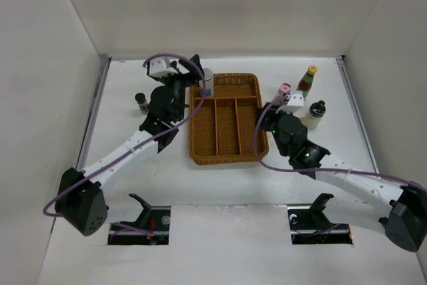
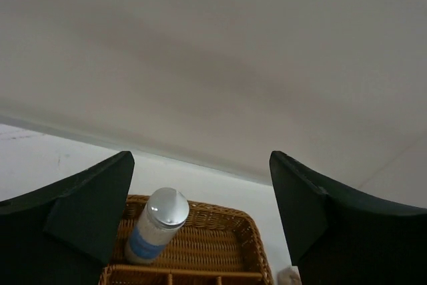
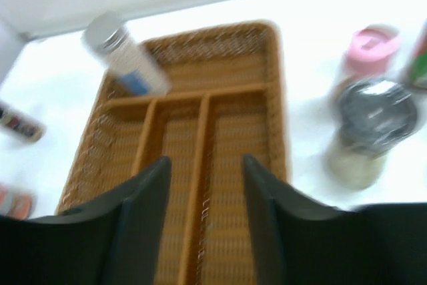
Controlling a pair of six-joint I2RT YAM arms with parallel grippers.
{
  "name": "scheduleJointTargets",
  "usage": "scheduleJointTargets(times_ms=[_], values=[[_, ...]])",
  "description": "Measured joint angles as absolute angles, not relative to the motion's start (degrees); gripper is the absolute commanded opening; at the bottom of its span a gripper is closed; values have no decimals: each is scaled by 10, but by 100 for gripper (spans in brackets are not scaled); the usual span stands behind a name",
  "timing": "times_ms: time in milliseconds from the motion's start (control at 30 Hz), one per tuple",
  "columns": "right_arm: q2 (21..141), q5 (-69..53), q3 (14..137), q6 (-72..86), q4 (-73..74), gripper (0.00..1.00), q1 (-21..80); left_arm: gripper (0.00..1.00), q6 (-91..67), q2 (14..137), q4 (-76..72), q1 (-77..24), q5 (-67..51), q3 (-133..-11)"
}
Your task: Organize the condiment bottles
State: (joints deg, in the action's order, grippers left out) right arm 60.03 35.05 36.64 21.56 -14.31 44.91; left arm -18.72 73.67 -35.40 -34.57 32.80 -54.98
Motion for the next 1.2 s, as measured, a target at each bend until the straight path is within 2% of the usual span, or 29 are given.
scheduleJointTargets(times_ms=[33,67,167,367,700,1167,1200], values=[[601,356,378,214,-133,71,435,57,-195,718,-368,-352,328,-526],[601,360,390,213,-124,76,418,54,-202,702,-375,-359,328,-500],[624,368,425,205,-105,90,352,51,-220,682,-380,-376,325,-426],[732,357,519,165,-5,100,256,53,-259,672,-356,-399,301,-299],[827,280,650,137,156,100,207,55,-288,667,-388,-415,264,-268],[899,232,656,137,213,100,190,59,-292,667,-402,-418,254,-263],[901,232,656,137,213,97,188,59,-292,667,-402,-418,254,-263]])
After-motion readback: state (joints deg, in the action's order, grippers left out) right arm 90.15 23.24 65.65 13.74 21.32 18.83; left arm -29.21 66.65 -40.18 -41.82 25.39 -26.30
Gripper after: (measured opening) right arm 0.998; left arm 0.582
